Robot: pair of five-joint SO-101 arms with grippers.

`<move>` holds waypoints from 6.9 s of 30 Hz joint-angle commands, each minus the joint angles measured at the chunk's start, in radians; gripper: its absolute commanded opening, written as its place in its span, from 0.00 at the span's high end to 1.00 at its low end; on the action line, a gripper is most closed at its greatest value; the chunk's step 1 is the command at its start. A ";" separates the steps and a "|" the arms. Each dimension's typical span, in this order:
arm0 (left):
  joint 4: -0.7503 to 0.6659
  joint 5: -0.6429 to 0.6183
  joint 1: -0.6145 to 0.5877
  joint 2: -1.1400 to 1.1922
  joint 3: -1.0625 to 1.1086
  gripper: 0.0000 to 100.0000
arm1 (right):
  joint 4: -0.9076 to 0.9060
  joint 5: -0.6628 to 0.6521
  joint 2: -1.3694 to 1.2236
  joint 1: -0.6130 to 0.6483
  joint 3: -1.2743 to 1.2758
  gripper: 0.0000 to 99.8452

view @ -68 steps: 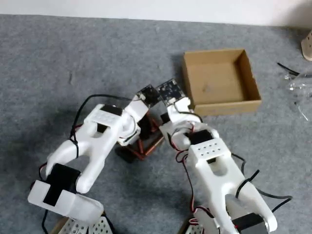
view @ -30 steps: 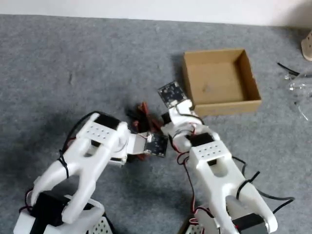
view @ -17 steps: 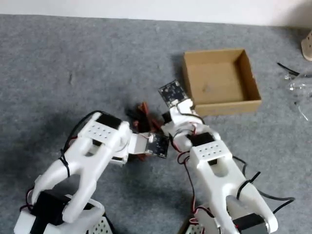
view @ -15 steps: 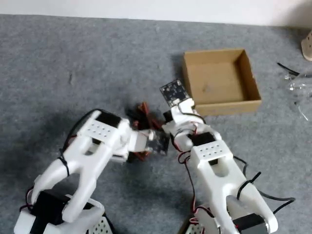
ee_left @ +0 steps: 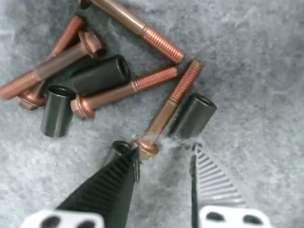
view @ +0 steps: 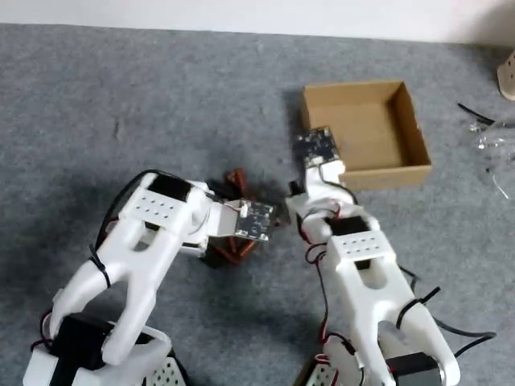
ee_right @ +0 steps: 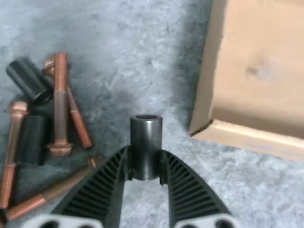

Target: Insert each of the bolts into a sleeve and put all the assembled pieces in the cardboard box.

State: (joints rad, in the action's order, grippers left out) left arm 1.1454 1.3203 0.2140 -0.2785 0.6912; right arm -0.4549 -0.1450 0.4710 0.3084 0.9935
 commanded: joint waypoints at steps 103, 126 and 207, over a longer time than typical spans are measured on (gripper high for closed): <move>0.130 -0.450 -0.407 0.447 -0.705 0.80 | 0.176 0.032 0.030 -0.031 -0.001 1.00; 0.094 -2.131 -0.565 0.461 -0.553 0.80 | 0.176 0.032 0.030 -0.031 -0.001 1.00; -0.388 -1.913 -0.248 -1.392 0.661 1.00 | 0.209 -0.101 1.024 0.254 0.605 1.00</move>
State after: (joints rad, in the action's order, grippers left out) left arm 0.8216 -0.6053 -0.0545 -1.5182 1.3096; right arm -0.2294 -0.2125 1.4223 0.5201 1.6057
